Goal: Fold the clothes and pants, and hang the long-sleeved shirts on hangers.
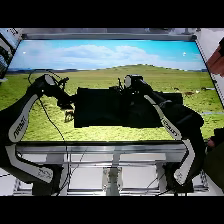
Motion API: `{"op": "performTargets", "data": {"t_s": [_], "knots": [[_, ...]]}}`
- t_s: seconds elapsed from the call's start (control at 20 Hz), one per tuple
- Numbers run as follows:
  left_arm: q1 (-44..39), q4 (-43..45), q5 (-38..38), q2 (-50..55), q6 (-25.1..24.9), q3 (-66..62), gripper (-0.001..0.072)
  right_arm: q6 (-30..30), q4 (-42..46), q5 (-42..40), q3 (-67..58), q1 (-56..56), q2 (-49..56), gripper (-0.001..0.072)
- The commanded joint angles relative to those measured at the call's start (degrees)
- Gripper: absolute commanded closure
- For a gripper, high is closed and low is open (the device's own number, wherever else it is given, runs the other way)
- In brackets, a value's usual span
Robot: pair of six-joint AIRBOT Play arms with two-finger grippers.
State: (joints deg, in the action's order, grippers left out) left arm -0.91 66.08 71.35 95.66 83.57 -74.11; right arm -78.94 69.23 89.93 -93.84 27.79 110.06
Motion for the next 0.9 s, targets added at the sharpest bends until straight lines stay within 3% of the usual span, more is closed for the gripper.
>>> {"op": "performTargets", "data": {"t_s": [0.0,0.05,0.1,0.25,0.4,0.75,0.85], "knots": [[0.0,-1.9,0.0,0.0,-0.6,0.0,0.0555,0.0,-0.2,5.4,0.8,0.1,-0.2,0.0398],[0.0,-2.6,0.0,0.0,-1.1,0.0,0.0663,0.0,-0.2,5.7,0.8,0.1,-0.5,0.0398],[0.0,-3.7,0.0,0.0,-2.1,0.0,0.0679,0.0,-0.4,6.1,0.8,0.1,-1.0,0.0398],[0.0,-4.5,0.6,-0.1,-2.8,0.0,0.0680,0.0,-0.4,7.2,0.8,0.0,-3.7,0.0398],[2.8,-4.0,5.9,-2.1,-4.1,-0.1,0.0680,0.0,0.2,8.0,0.7,0.0,-8.8,0.0397],[15.4,4.9,33.5,-13.7,-2.6,-15.1,0.0681,0.4,3.9,5.2,0.6,-0.1,-21.1,0.0397],[15.9,5.3,34.7,-16.2,-1.5,-20.1,0.0681,0.4,4.4,3.0,0.5,-0.7,-22.7,0.0398]]}}
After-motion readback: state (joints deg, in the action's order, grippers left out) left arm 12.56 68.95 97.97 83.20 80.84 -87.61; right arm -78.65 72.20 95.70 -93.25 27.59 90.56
